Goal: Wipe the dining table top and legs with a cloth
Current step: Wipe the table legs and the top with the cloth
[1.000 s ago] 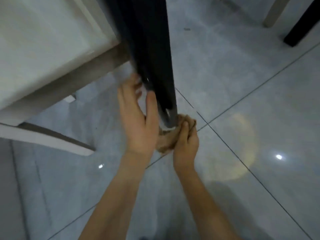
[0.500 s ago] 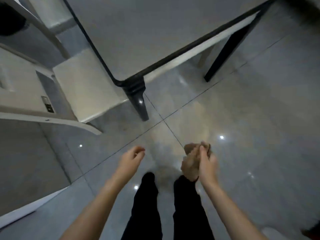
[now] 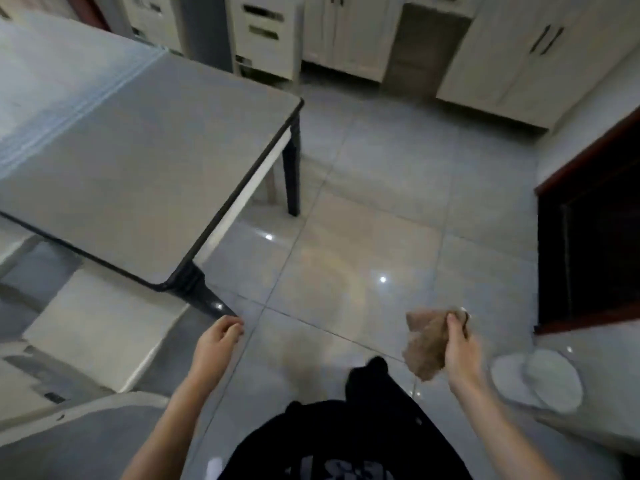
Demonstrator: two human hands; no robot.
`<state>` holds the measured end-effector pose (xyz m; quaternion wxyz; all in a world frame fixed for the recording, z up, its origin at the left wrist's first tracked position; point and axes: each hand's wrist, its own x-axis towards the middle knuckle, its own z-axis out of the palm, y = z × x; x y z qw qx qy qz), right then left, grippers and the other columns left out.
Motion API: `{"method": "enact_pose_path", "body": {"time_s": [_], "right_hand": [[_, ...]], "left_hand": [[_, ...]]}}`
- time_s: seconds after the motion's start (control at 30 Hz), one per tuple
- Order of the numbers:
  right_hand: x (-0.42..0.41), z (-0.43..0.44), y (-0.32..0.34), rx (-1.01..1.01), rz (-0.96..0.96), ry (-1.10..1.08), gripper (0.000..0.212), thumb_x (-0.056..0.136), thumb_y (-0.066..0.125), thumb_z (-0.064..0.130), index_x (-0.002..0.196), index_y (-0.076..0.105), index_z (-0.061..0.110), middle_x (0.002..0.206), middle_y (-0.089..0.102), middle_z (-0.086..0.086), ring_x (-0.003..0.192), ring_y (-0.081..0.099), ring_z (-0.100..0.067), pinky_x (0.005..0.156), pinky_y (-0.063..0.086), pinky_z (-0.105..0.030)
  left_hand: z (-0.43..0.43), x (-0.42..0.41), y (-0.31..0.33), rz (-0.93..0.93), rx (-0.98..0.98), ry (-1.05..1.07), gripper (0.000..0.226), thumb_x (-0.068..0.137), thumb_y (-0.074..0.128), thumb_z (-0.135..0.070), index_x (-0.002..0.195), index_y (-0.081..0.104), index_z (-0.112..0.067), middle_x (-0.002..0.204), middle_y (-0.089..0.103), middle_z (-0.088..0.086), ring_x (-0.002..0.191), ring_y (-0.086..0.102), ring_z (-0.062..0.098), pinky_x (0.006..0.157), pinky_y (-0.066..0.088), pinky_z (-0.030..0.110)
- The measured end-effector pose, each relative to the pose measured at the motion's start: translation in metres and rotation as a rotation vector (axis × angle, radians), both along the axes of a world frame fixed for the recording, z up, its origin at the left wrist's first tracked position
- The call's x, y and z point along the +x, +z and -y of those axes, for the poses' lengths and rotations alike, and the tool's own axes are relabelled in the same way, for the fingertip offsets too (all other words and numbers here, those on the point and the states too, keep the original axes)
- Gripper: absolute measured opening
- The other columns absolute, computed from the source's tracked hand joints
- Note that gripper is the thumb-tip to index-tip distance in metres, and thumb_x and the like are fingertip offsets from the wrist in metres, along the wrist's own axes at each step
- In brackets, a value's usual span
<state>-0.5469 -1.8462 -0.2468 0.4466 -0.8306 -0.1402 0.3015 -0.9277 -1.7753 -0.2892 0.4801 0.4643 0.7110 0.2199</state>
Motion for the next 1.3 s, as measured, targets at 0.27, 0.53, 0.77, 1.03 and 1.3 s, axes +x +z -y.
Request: {"method": "enact_pose_path", "body": {"time_s": [0.27,0.53,0.77,1.03,1.3], "right_hand": [[0.111,0.012,-0.020,-0.050,-0.088,-0.188,0.032,0.101,0.048,0.022,0.109,0.061,-0.007,0.112,0.062,-0.023,0.104,0.059,-0.035,0.067,0.040,-0.025],[0.205,-0.065,-0.024,-0.065,-0.166,-0.091,0.021,0.100,0.048,0.018,0.097,0.059,0.001,0.086,0.060,-0.013,0.092,0.060,-0.030,0.046,0.040,-0.008],[0.279,-0.154,-0.041,-0.080,-0.197,-0.026,0.019,0.101,0.047,0.022,0.097,0.059,0.006,0.092,0.061,-0.011,0.083,0.055,-0.022,0.062,0.045,-0.021],[0.392,-0.265,-0.056,-0.227,-0.072,-0.171,0.031,0.098,0.053,0.026,0.104,0.065,-0.002,0.103,0.065,-0.027,0.103,0.061,-0.039,0.088,0.045,-0.044],[0.503,-0.396,-0.029,-0.202,-0.007,-0.152,0.035,0.100,0.050,0.026,0.114,0.063,-0.003,0.107,0.064,-0.020,0.095,0.057,-0.030,0.083,0.040,-0.035]], "left_hand": [[-0.034,0.111,-0.029,0.061,-0.166,-0.081,0.017,0.096,0.051,-0.013,0.089,0.066,-0.015,0.087,0.069,0.008,0.077,0.062,0.024,0.069,0.046,0.032],[-0.038,0.210,-0.044,0.060,-0.296,0.123,0.018,0.097,0.047,-0.006,0.088,0.064,-0.006,0.084,0.065,0.013,0.071,0.057,0.026,0.065,0.044,0.031],[-0.100,0.253,-0.056,-0.042,-0.367,0.192,0.019,0.096,0.046,-0.006,0.097,0.064,0.002,0.088,0.066,0.019,0.069,0.056,0.027,0.064,0.042,0.032],[-0.298,0.367,-0.065,0.033,-0.349,0.121,0.017,0.098,0.046,-0.010,0.094,0.061,-0.003,0.087,0.063,0.016,0.068,0.056,0.024,0.063,0.042,0.029],[-0.491,0.483,-0.024,0.105,-0.180,-0.039,0.018,0.098,0.046,-0.011,0.096,0.063,-0.007,0.082,0.064,0.008,0.071,0.056,0.022,0.068,0.044,0.030]]}}
